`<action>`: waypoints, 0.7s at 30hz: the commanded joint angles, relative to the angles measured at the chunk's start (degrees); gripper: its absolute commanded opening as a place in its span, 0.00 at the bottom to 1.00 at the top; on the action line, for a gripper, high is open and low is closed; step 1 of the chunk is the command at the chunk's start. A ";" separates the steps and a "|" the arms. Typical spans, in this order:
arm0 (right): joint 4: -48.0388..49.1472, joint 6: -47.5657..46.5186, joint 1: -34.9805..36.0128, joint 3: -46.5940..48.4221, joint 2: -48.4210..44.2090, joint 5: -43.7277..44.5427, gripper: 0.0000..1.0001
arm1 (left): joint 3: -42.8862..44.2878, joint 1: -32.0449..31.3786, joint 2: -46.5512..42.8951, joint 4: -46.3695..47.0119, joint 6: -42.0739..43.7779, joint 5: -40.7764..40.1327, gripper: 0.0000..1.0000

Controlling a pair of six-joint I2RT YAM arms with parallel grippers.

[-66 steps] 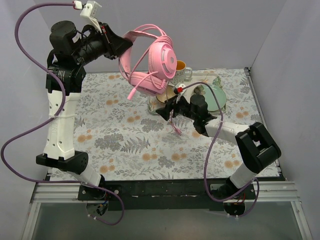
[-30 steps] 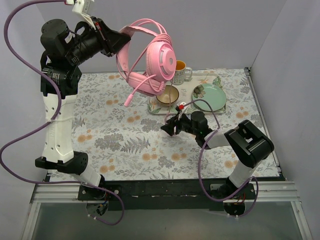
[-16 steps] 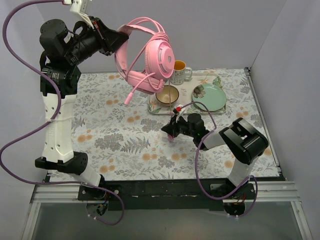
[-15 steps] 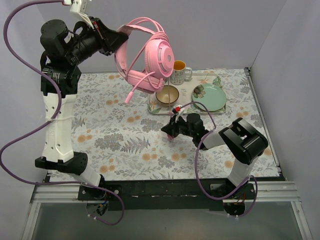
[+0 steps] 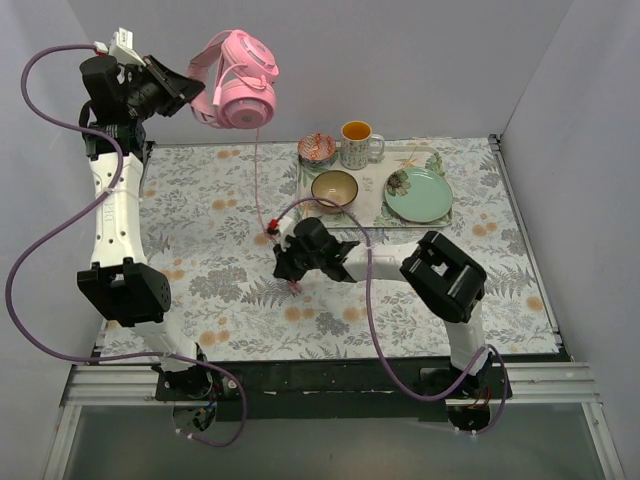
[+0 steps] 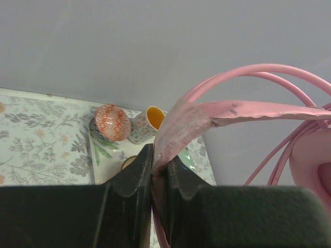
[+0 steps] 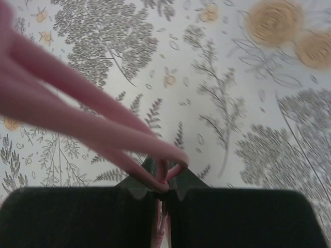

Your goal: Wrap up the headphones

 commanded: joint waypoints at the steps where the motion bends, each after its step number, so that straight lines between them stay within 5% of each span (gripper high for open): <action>1: -24.07 -7.64 6.87 14.60 3.48 2.77 0.01 | -1.80 -0.34 -4.17 6.75 -0.79 -10.61 0.00; 11: -47.66 -16.95 16.11 33.51 1.47 7.60 0.01 | -21.98 -3.23 -6.36 27.54 27.24 -40.93 0.00; 17: -60.95 -19.25 17.17 47.23 0.50 10.23 0.01 | -37.21 -9.63 -11.19 43.12 48.42 -46.76 0.00; 21: -67.72 -19.95 16.91 51.71 -2.92 22.15 0.01 | -44.78 -11.94 -14.01 49.11 57.92 -45.36 0.00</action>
